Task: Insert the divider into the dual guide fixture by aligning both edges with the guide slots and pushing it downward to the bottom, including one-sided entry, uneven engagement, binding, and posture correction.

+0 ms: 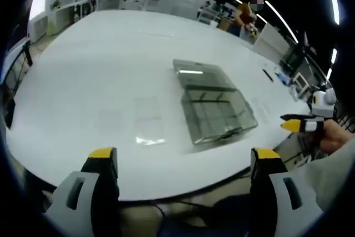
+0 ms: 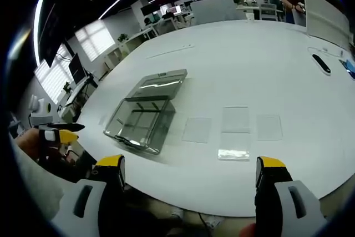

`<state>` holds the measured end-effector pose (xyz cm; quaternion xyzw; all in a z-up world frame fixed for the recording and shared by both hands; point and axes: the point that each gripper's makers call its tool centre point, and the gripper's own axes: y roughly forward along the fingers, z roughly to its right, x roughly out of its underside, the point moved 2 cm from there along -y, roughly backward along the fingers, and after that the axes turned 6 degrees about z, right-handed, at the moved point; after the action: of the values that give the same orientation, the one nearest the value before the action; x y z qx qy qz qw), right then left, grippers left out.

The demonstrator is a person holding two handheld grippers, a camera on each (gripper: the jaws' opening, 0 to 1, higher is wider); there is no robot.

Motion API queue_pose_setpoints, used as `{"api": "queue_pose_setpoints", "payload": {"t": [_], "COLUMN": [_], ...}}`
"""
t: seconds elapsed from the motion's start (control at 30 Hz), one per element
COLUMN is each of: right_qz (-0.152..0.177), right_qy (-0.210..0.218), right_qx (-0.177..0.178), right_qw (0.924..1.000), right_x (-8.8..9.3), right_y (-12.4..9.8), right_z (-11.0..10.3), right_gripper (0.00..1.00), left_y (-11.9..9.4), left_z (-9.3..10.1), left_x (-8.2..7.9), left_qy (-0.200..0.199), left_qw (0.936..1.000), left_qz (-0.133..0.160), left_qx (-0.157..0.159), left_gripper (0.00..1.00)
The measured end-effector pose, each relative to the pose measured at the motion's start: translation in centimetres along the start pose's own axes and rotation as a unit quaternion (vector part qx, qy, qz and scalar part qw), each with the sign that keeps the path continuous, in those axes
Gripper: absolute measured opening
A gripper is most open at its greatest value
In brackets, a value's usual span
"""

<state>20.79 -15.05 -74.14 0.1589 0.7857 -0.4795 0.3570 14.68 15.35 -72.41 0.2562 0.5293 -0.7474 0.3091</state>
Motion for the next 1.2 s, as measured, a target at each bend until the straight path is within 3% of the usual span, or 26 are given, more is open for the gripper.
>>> {"api": "queue_pose_setpoints", "payload": {"t": [1.2], "right_qz": [0.004], "right_qy": [-0.002], "right_qx": [-0.005], "right_qw": [1.0], "right_x": [0.06], "right_y": [-0.47], "right_z": [-0.42], "right_gripper": [0.97], "left_y": [-0.35], "left_z": [0.48], "left_x": [-0.22], "left_qy": [0.005], "left_qw": [1.0], "left_qz": [0.003], "left_qx": [0.005], "left_gripper": [0.98]}}
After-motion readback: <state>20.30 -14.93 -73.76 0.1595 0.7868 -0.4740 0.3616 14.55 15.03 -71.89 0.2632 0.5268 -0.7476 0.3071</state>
